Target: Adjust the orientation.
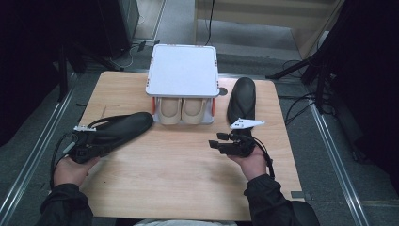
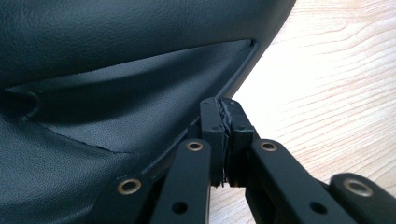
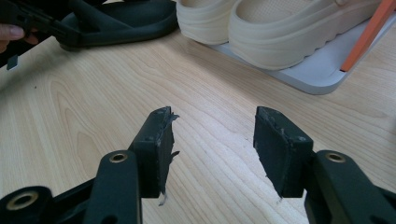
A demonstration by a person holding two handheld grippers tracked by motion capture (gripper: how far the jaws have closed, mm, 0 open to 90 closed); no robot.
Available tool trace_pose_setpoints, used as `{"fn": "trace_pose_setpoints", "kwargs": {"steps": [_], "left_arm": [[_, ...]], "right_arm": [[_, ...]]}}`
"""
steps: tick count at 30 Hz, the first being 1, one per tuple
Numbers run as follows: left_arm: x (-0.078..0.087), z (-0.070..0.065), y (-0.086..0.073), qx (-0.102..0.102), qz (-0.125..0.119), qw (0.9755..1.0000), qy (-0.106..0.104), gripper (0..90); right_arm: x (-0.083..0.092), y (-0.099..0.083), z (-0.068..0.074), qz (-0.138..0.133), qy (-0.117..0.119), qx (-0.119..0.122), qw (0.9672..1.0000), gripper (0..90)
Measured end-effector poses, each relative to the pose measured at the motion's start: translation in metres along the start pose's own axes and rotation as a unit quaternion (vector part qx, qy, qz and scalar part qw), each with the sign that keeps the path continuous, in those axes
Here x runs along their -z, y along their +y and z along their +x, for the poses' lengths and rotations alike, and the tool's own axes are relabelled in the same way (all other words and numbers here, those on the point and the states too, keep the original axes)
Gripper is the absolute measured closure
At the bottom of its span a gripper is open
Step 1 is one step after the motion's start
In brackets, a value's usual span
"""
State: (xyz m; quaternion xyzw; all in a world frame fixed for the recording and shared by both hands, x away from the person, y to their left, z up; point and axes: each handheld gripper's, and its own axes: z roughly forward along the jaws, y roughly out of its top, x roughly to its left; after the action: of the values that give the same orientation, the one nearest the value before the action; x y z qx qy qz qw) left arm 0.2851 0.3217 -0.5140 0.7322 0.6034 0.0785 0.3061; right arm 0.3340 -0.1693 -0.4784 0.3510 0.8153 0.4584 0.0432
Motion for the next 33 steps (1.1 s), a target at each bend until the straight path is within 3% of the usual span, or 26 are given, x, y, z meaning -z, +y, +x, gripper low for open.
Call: {"fn": "trace_pose_setpoints", "kwargs": {"steps": [4, 10, 14, 21, 24, 29, 33], "left_arm": [[0.001, 0.000, 0.000, -0.002, 0.000, 0.9999, 0.014, 89.6], [0.002, 0.014, 0.004, 0.024, -0.008, 0.9994, 0.023, 89.7], [-0.002, 0.027, 0.014, 0.038, -0.019, 0.9983, 0.039, 89.7], [-0.009, 0.050, 0.032, 0.067, -0.039, 0.9958, 0.048, 89.8], [-0.014, 0.056, 0.042, 0.069, -0.042, 0.9950, 0.059, 89.8], [-0.023, 0.070, 0.058, 0.087, -0.054, 0.9933, 0.055, 89.8], [-0.029, 0.079, 0.070, 0.090, -0.057, 0.9930, 0.051, 89.8]], "right_arm": [[-0.001, 0.000, 0.001, 0.002, 0.001, 0.002, 1.0000, 48.2], [0.000, 0.000, 0.000, 0.001, 0.000, 0.000, 1.0000, 48.2], [-0.001, 0.000, 0.000, 0.003, 0.001, 0.002, 1.0000, 48.2], [0.000, -0.001, 0.000, 0.003, -0.002, -0.003, 1.0000, 48.4], [0.000, -0.001, 0.000, 0.004, -0.002, -0.002, 1.0000, 48.4], [-0.001, -0.001, 0.001, 0.004, 0.000, -0.002, 1.0000, 48.4], [-0.001, -0.002, 0.003, 0.006, 0.000, 0.000, 1.0000, 48.5]]}}
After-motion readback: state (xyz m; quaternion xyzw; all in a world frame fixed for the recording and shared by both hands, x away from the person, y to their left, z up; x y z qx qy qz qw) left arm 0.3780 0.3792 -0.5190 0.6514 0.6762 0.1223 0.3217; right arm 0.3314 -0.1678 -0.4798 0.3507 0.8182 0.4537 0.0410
